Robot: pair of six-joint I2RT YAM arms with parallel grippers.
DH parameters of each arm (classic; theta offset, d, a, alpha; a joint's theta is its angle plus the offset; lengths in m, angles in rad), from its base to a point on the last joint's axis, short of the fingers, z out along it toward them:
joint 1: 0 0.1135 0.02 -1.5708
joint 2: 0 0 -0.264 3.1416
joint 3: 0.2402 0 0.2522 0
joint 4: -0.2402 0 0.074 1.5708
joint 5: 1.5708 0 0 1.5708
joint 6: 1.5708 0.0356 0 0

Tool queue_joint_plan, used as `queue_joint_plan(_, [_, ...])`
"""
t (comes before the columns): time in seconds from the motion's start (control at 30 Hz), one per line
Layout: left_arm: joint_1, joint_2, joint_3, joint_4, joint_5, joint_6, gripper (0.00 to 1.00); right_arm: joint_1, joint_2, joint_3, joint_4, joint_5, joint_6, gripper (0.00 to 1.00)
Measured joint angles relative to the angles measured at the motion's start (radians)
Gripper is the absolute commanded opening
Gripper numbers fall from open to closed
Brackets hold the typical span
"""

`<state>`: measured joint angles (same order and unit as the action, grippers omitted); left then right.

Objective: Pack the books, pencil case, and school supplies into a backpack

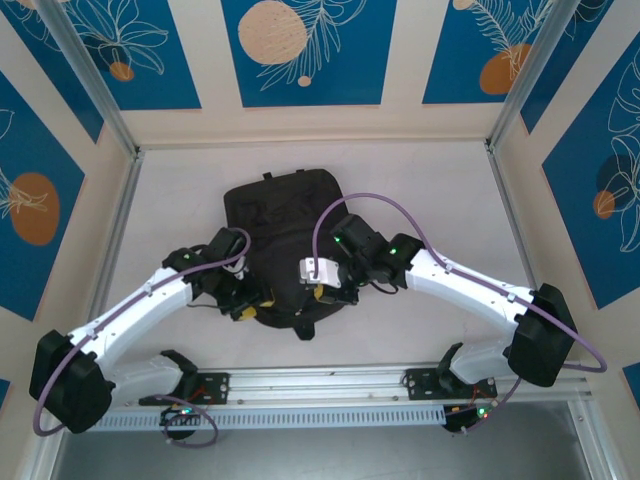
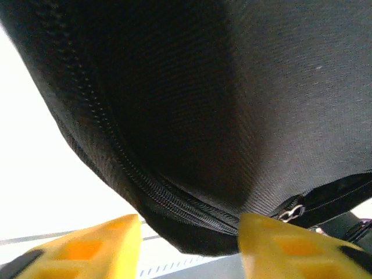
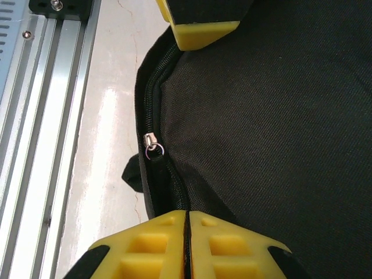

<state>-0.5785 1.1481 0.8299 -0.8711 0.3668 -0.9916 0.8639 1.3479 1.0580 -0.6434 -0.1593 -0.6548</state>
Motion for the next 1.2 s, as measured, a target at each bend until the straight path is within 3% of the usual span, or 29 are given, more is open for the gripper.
queue_joint_plan(0.13, [-0.001,0.014,-0.009,-0.020,0.000,0.050,0.19,0.003,0.000,0.000,-0.022,-0.010,-0.016,0.08])
queue_joint_plan(0.3, [-0.003,0.015,-0.009,-0.032,-0.002,0.139,0.09,0.018,0.024,0.007,-0.070,-0.060,-0.048,0.05])
queue_joint_plan(0.7, [-0.046,0.035,-0.006,-0.022,-0.036,0.243,0.08,0.032,0.162,0.087,-0.109,-0.081,-0.045,0.06])
queue_joint_plan(1.2, [-0.053,0.041,0.003,-0.018,-0.039,0.262,0.09,0.076,0.228,0.093,-0.067,0.041,0.008,0.08])
